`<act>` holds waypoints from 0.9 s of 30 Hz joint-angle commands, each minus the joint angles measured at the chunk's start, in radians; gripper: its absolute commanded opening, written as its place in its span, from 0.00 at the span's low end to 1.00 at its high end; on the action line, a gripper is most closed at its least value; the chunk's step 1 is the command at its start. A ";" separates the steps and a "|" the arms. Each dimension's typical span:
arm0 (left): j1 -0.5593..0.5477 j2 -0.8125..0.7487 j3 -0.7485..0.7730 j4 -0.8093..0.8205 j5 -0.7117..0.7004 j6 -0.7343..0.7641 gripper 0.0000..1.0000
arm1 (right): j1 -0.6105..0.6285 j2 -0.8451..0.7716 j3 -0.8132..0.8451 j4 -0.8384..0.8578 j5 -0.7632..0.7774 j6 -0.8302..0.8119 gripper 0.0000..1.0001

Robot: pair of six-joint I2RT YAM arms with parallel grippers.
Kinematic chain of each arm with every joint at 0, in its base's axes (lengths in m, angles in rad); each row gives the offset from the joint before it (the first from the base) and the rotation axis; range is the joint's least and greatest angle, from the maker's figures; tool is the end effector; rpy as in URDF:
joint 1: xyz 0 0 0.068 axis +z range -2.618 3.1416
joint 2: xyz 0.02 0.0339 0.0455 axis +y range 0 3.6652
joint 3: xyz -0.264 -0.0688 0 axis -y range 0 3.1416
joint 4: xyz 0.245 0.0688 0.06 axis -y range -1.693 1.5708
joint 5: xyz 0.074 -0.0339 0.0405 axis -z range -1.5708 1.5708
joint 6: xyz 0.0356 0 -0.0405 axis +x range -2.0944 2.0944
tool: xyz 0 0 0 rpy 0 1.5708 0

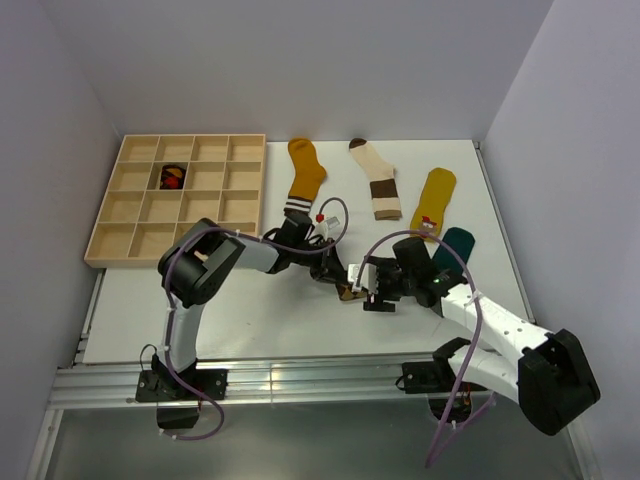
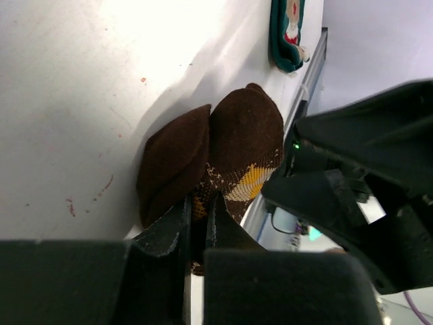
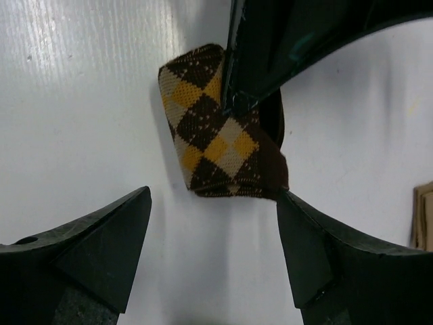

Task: Roll the socks
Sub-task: Roll the sock at the center of the board.

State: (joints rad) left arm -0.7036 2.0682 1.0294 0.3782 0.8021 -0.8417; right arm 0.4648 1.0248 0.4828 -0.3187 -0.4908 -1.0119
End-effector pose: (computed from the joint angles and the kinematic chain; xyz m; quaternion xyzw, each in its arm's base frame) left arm 0.2884 -0.2783 0.1042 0.1141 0.8368 -0.5336 0.0450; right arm 0.1645 0.1013 0.1842 -0.6746 0.6158 0.1282 0.3862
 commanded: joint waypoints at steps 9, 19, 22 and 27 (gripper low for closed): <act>0.033 0.124 0.031 -0.275 0.016 0.038 0.00 | 0.132 0.129 -0.006 0.162 0.132 -0.056 0.82; 0.044 0.167 0.092 -0.328 0.071 0.046 0.00 | 0.153 0.283 0.040 0.222 0.176 -0.064 0.70; 0.047 0.171 0.092 -0.314 0.091 0.030 0.03 | 0.152 0.314 0.065 0.227 0.184 -0.048 0.62; 0.047 0.130 0.089 -0.326 0.037 0.056 0.16 | 0.152 0.376 0.126 0.149 0.173 -0.033 0.24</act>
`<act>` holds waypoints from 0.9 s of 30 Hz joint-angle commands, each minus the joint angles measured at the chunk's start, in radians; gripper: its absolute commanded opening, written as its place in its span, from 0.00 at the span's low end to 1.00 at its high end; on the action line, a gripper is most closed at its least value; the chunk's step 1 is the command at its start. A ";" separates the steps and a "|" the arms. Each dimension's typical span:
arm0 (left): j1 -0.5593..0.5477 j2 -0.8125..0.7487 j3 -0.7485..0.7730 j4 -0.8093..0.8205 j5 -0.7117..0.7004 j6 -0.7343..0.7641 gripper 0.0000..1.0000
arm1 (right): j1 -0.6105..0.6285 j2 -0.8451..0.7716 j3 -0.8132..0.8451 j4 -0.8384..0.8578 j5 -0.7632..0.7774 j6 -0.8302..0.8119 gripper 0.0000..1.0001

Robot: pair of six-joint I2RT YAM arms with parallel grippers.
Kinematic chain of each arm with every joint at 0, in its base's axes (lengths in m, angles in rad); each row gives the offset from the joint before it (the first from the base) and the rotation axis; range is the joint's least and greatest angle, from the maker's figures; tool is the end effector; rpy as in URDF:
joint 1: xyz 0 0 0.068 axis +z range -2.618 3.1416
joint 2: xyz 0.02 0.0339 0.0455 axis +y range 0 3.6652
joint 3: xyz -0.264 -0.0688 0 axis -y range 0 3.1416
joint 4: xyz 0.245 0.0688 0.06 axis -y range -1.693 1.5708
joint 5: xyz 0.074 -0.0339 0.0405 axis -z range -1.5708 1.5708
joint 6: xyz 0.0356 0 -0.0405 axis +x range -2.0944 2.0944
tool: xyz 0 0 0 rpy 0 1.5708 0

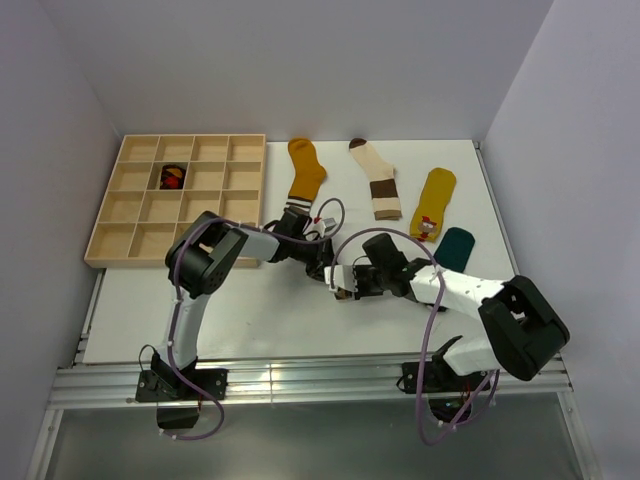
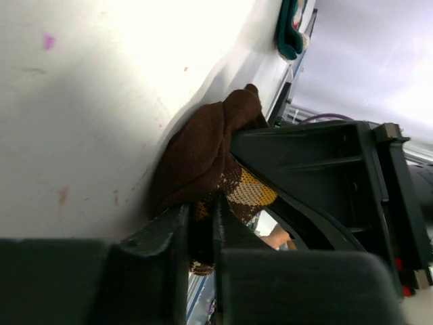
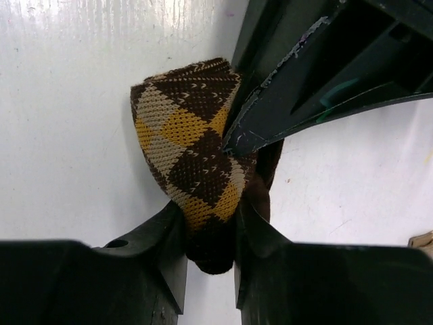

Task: Roll the socks
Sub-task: Roll the sock at the center of the board.

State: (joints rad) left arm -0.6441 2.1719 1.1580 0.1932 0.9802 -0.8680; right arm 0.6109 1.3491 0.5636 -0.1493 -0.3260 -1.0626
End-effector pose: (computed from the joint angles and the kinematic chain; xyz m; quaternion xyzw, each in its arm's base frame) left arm 0.3131 -0.2721 0.0863 -0.0796 -0.8351 0.5404 0.0653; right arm 0.1914 0.1479 0.1535 -0.7299 0.5902 0.0811 0.3352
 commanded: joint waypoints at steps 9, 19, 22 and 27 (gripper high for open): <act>0.006 -0.277 -0.226 0.075 -0.448 0.015 0.46 | -0.039 0.122 0.177 -0.274 -0.033 -0.013 0.22; -0.040 -0.714 -0.572 0.294 -0.935 0.168 0.48 | -0.092 0.301 0.405 -0.593 -0.134 -0.054 0.23; -0.167 -0.817 -0.612 0.281 -1.132 0.334 0.51 | -0.102 0.367 0.470 -0.666 -0.146 -0.068 0.23; -0.316 -0.834 -0.597 0.253 -1.259 0.501 0.53 | -0.105 0.476 0.568 -0.763 -0.165 -0.082 0.23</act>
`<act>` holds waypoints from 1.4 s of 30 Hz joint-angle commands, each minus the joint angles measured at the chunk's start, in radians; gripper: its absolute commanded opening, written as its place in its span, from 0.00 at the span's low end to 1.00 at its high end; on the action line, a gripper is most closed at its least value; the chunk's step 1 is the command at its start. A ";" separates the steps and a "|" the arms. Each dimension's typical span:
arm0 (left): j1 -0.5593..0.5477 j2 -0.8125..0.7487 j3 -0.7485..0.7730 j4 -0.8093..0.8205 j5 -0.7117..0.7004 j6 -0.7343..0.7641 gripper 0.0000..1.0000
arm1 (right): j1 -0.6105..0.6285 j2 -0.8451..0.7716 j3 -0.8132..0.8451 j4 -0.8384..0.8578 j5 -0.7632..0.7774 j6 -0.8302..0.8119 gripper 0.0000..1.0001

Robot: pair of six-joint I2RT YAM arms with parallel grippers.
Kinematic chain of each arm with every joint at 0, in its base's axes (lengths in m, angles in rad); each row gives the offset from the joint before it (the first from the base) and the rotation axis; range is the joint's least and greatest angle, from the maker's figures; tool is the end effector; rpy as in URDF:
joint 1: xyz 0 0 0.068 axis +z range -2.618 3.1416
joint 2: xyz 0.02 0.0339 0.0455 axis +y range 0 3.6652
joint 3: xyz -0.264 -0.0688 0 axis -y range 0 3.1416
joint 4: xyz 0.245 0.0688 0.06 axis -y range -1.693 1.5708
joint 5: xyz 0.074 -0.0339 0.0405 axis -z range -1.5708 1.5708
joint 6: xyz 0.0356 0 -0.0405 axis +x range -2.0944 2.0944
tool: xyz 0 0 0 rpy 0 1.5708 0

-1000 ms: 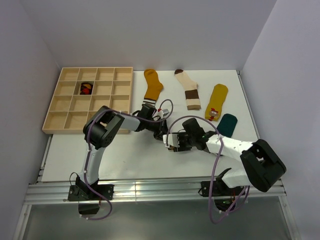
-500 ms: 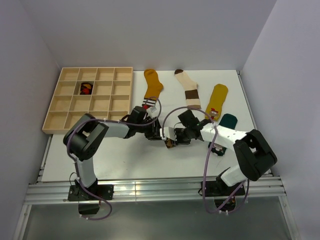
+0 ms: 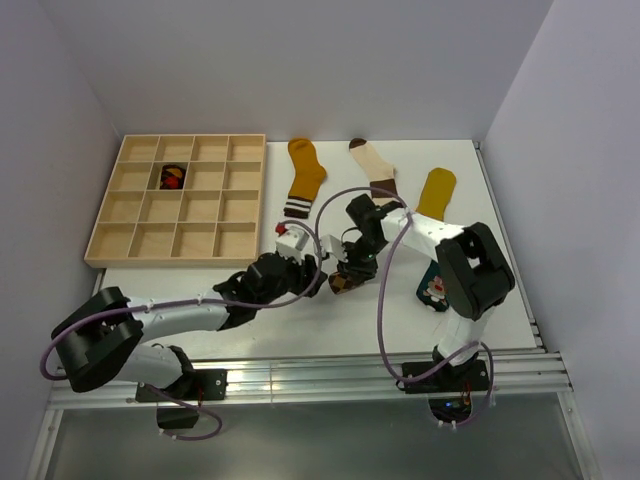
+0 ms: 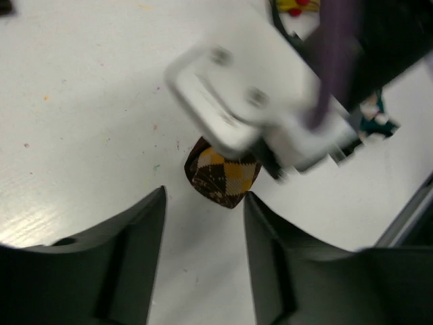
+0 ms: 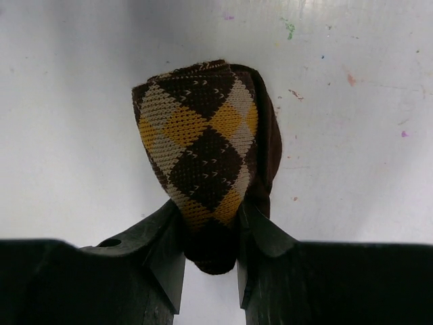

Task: Roll the socks
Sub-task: Roll the sock at the center of the board.

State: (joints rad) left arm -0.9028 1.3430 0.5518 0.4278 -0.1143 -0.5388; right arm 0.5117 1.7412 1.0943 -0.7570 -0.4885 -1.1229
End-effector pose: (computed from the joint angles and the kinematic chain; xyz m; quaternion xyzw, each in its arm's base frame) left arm 0.1751 -0.2153 0.1997 0.1169 0.8142 -0.3387 0.4568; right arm 0.2656 0.1683 0.1699 -0.7190 0.6469 0.2055 0.1496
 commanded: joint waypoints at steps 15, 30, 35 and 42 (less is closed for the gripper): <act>-0.272 0.287 0.270 -0.098 -0.251 0.496 0.63 | -0.025 0.279 0.208 -0.354 0.004 -0.020 0.24; -0.271 0.478 0.431 -0.204 -0.193 0.645 0.67 | -0.030 0.376 0.305 -0.470 0.004 -0.014 0.25; -0.258 0.510 0.447 -0.207 -0.154 0.651 0.67 | -0.030 0.403 0.329 -0.482 0.001 -0.015 0.25; -0.255 0.574 0.491 -0.216 -0.067 0.623 0.67 | -0.032 0.435 0.361 -0.512 -0.015 -0.003 0.25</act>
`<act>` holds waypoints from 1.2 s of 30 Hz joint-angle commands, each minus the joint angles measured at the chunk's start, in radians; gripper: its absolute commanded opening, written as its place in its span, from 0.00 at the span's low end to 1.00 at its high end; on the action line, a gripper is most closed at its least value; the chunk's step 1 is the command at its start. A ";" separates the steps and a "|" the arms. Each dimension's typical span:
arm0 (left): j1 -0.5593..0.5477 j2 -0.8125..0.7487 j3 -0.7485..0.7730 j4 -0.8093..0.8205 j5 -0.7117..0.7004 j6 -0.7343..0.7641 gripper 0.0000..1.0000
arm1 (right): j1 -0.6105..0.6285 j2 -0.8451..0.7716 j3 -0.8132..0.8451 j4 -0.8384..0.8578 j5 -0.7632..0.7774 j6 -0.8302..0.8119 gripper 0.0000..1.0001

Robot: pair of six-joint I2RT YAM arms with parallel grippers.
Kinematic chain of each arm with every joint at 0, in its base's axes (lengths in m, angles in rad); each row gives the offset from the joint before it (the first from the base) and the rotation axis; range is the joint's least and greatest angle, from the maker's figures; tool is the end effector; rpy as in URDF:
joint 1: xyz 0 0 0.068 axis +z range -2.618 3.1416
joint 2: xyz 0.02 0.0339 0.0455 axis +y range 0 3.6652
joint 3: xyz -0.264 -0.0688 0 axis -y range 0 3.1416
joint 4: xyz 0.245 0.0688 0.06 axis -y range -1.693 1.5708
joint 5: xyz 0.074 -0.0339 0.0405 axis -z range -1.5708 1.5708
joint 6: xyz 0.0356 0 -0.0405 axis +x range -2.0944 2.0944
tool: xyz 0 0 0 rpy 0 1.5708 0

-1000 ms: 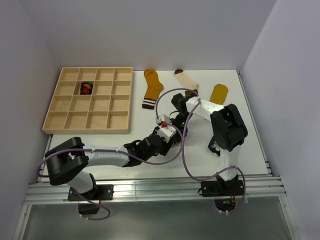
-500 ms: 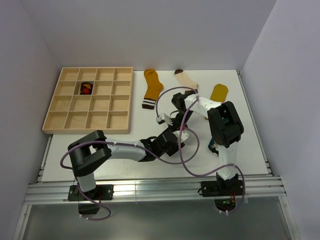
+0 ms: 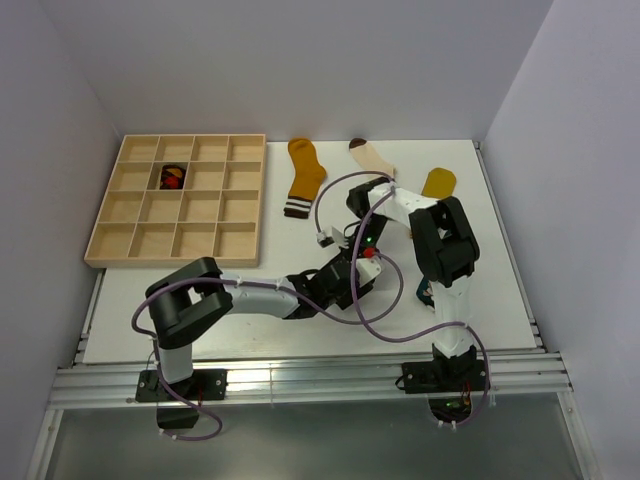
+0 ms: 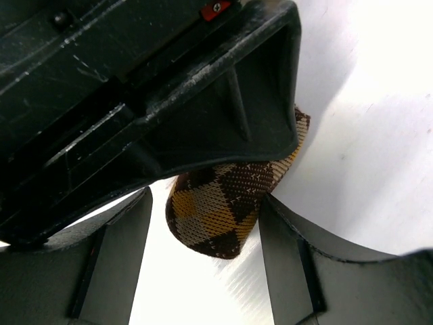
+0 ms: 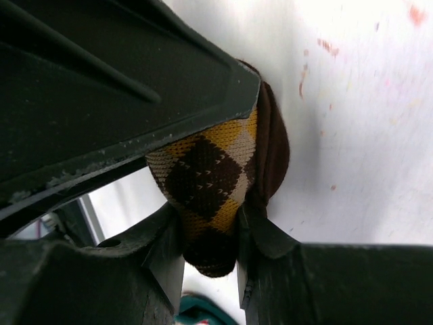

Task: Roll the socks
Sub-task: Roll the sock at the center of the board.

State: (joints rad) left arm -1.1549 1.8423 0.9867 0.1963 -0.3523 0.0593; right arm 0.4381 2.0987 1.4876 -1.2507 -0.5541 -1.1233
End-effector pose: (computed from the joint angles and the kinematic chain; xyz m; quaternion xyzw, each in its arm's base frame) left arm 0.1654 -0.3442 0.1564 0.4410 0.7701 -0.0913 0.4519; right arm 0.3164 0.1689 0.1502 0.6416 -0.7040 -0.3017 0.0404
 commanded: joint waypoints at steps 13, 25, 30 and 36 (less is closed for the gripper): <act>0.018 0.040 -0.066 0.170 0.257 -0.203 0.63 | 0.040 0.096 -0.016 -0.012 0.057 0.037 0.24; -0.046 -0.084 -0.105 0.132 0.004 -0.012 0.66 | 0.039 0.139 0.033 -0.042 0.077 0.069 0.23; -0.074 -0.064 -0.054 0.104 -0.017 0.059 0.67 | 0.039 0.152 0.040 -0.047 0.076 0.079 0.23; -0.077 -0.055 -0.042 0.077 -0.010 0.099 0.68 | 0.039 0.159 0.051 -0.056 0.079 0.082 0.23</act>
State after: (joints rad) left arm -1.2282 1.7798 0.9100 0.2985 -0.3439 0.1001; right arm 0.4648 2.1983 1.5402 -1.4136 -0.5438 -1.0325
